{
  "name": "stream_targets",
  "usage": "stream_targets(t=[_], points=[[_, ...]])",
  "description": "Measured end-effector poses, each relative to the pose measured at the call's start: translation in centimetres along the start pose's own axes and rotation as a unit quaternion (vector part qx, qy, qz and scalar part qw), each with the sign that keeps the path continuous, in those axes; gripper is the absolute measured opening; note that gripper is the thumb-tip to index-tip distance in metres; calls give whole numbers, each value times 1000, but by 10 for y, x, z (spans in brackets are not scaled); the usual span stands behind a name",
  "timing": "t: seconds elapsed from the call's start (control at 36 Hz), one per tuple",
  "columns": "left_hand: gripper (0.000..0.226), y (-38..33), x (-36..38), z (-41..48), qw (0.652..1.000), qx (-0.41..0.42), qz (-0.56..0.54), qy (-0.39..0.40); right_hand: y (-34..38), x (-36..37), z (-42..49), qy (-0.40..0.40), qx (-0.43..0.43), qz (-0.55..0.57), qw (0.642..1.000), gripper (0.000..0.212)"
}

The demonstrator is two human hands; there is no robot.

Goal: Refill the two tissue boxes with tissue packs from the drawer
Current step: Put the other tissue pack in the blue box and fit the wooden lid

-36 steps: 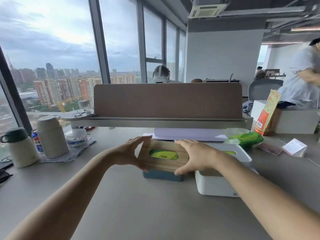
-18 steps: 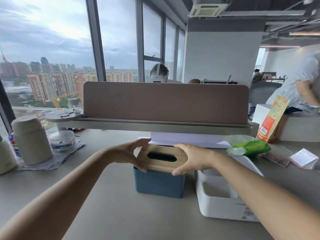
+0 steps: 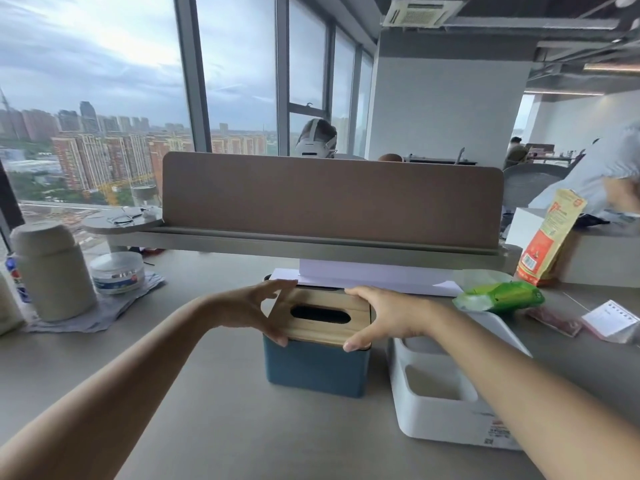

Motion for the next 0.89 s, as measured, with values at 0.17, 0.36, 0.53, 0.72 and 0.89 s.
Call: stream_targets(t=[0.17, 0.36, 0.53, 0.72, 0.89], points=[[107, 0, 5, -3, 1000, 3, -16, 14, 0, -1, -4, 0, -3, -8, 1000, 111], [129, 6, 11, -5, 1000, -15, 6, 12, 2, -3, -11, -1, 12, -61, 998, 102], [119, 5, 12, -8, 1000, -3, 6, -15, 9, -2, -19, 3, -7, -82, 997, 92], [117, 13, 17, -12, 995, -20, -91, -31, 4, 1, -24, -8, -21, -66, 998, 98], [87, 9, 22, -14, 996, -20, -84, -32, 3, 4, -25, -16, -31, -49, 998, 95]])
Point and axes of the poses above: each hand's wrist, its own z-axis towards the middle knuckle, its own x-axis out of the palm, y = z × x, the point moved 5 cm from there along z, towards the middle knuckle, and after that the axes turned 5 degrees about z, right-handed, at the moved point
